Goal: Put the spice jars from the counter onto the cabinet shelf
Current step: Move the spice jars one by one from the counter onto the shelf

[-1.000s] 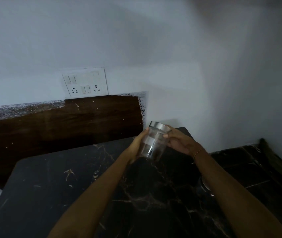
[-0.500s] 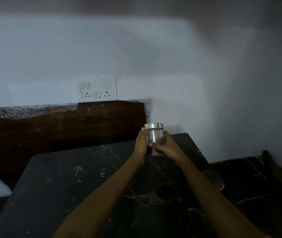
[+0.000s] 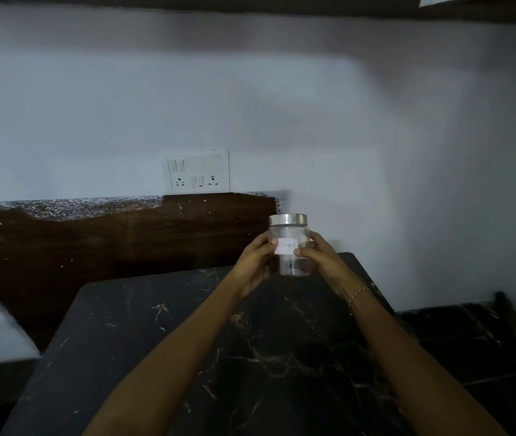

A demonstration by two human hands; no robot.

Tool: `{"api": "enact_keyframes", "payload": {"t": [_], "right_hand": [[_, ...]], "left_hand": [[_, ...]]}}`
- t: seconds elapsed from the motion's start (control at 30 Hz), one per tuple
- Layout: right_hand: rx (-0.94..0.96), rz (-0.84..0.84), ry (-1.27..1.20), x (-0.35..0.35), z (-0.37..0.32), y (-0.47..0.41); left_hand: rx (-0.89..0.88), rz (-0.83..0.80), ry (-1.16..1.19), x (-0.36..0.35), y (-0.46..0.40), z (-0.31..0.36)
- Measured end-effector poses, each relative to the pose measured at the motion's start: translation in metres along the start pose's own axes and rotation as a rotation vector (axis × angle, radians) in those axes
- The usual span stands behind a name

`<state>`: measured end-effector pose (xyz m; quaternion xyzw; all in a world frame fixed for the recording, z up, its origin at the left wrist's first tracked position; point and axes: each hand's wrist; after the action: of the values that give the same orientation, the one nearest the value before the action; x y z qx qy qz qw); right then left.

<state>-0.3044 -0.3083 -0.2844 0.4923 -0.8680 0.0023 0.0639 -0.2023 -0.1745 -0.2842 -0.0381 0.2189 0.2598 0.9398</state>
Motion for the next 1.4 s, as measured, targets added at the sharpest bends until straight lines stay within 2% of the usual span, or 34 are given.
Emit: {"api": "enact_keyframes", "payload": {"t": [0.27,0.4,0.63,0.9,1.07,1.23,1.4], "right_hand": [[0.090,0.007,0.113,0.004,-0.030,0.010],[0.150,0.027,0.115,0.008,-0.052,0.011],[0.326,0.129,0.196,0.025,-0.105,0.008],[0.529,0.123,0.151,0.041,-0.189,-0.009],[0.652,0.157,0.142,0.059,-0.264,-0.027],[0.716,0.153,0.146,0.080,-0.343,-0.045],[0.763,0.111,0.143,0.106,-0.405,-0.069]], "left_hand": [[-0.142,0.122,-0.198,-0.007,-0.002,0.024],[-0.219,0.110,-0.384,-0.013,-0.004,0.049],[-0.316,0.087,-0.452,-0.035,-0.016,0.101],[-0.547,0.134,-0.530,-0.076,-0.039,0.184],[-0.685,0.123,-0.572,-0.106,-0.057,0.252],[-0.797,0.080,-0.574,-0.141,-0.068,0.320],[-0.859,0.128,-0.624,-0.172,-0.087,0.377]]}}
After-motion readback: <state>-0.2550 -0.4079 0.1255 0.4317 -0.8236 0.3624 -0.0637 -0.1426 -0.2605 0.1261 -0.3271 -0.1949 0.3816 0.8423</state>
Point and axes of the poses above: each hand's wrist, its own y-axis away from the middle knuckle, its own x-axis out of the back of the hand, z = x × y, and after that the axes turned 2 degrees about y, right-handed
